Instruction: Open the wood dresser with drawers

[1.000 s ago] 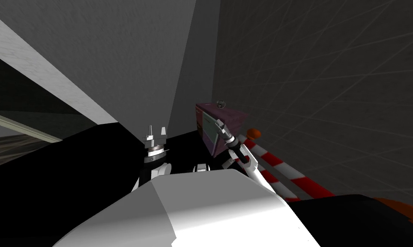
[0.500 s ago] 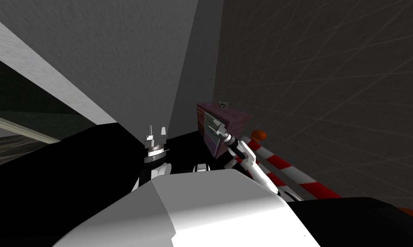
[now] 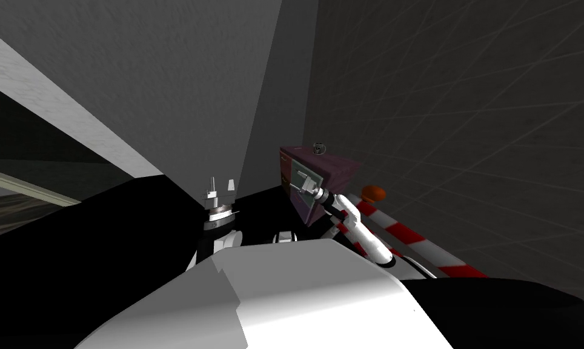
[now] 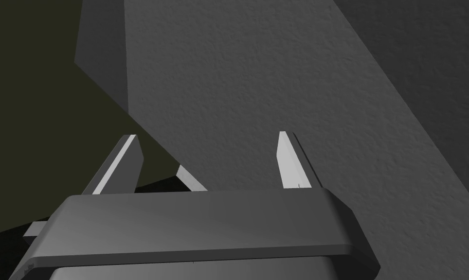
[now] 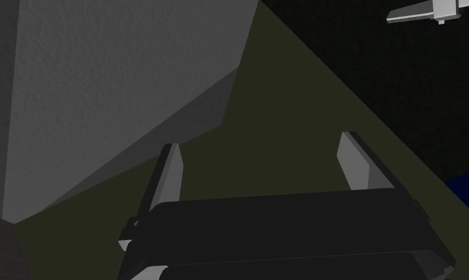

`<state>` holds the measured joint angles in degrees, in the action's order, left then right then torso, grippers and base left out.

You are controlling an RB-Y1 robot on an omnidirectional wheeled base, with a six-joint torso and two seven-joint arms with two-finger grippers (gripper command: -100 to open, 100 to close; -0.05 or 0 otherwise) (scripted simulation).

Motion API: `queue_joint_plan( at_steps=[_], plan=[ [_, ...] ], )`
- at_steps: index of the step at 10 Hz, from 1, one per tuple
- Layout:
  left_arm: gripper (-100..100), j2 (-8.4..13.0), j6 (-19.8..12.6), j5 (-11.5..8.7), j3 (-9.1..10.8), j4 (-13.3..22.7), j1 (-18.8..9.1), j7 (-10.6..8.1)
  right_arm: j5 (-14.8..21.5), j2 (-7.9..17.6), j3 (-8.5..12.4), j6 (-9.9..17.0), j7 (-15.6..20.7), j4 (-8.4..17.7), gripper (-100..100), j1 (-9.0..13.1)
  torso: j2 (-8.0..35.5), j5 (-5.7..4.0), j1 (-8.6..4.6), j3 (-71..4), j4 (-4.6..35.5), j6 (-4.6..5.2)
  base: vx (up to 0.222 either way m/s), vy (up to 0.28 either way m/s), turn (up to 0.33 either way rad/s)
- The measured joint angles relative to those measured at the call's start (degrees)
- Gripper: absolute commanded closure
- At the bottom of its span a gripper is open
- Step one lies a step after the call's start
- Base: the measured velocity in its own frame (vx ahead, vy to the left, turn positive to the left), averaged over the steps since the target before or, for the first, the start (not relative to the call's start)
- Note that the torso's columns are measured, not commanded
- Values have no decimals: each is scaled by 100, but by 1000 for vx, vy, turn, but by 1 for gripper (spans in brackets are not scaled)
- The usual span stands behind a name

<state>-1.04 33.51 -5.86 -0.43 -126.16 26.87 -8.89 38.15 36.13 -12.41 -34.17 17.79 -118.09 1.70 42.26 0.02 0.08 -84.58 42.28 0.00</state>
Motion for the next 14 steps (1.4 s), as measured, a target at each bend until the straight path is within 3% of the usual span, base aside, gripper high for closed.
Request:
queue_joint_plan(
  at_steps=[9, 14],
  plan=[
    [0, 1, 0, 0, 0, 0, 0, 0, 1294, 1038, -453, -151, 466, 677, -100, 802, 4, -3, -12, 2, 0, 0, 67, 80, -27],
    [0, 0, 0, 0, 0, 0, 0, 0, 2097, 1810, -766, -343, 768, 1289, -100, 1301, -3, -2, -5, -1, -1, 2, 91, 88, -51]
  ],
)
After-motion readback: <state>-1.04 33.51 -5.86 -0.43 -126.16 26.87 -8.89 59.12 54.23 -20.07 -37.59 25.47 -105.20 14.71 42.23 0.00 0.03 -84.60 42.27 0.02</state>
